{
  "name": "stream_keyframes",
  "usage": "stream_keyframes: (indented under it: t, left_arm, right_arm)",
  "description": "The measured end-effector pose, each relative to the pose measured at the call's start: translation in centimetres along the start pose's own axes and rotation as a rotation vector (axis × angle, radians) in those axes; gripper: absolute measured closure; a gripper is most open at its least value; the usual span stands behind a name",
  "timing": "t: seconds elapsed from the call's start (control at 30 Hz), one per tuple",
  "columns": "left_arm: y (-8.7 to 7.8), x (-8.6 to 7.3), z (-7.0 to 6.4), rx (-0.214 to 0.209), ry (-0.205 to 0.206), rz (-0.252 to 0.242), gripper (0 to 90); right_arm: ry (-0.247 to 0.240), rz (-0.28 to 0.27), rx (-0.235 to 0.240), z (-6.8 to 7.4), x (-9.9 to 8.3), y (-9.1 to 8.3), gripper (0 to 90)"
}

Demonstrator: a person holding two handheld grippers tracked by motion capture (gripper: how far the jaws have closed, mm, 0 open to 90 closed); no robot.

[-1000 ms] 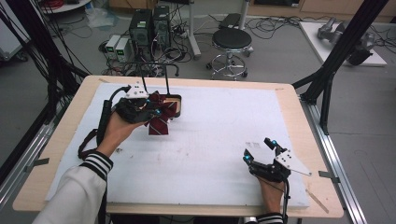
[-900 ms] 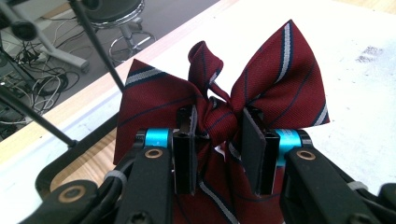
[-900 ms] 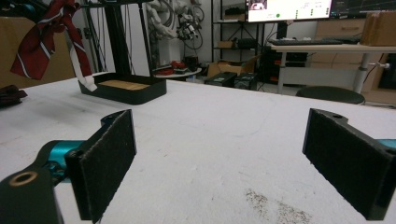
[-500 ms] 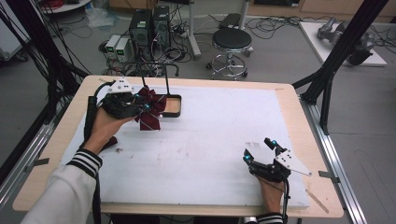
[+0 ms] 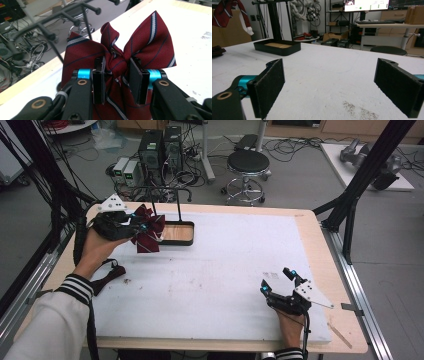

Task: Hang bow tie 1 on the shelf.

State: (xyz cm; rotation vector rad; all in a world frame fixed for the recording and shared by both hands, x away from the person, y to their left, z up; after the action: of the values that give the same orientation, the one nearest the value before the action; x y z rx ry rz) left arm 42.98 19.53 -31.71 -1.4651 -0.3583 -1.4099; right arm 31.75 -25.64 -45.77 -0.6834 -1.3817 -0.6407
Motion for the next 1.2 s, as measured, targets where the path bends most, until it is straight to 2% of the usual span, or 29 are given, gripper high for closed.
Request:
stream_keyframes:
  t: [0.43,0.83,0.97,1.2]
  left_arm:
    - [-0.8,0.5,3.4,0.052,-0.032,-0.014,67.8]
    - [-0.2,0.6,6.5,0.096,-0.06,0.003,67.9]
    - [0.0,0.8,7.5,0.09,-0.089,-0.015,67.9]
    - [0.0,1.1,8.8,0.068,-0.08,-0.013,67.9]
  right_arm:
    - [-0.004,0.001,-0.004,0.0,0.0,0.0,8.8]
    - [-0.006,0.002,-0.008,0.0,0.0,0.0,8.8]
    - [-0.005,0.001,-0.01,0.0,0.0,0.0,8.8]
    - [0.0,-0.001,-0.013,-0.1,0.0,0.0,8.8]
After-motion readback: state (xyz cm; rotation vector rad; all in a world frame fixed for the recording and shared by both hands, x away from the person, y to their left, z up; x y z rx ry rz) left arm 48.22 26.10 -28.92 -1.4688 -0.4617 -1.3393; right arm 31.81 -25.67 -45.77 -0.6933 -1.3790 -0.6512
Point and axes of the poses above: each handheld gripper's, and its own axes: y roughly forward along the jaws, x roughly out of its top, z roughly to its left, the point moved 6 cm from there along y, roughly forward along the jaws, and after that the axes turned 11 degrees about x, right-handed, at the moved point
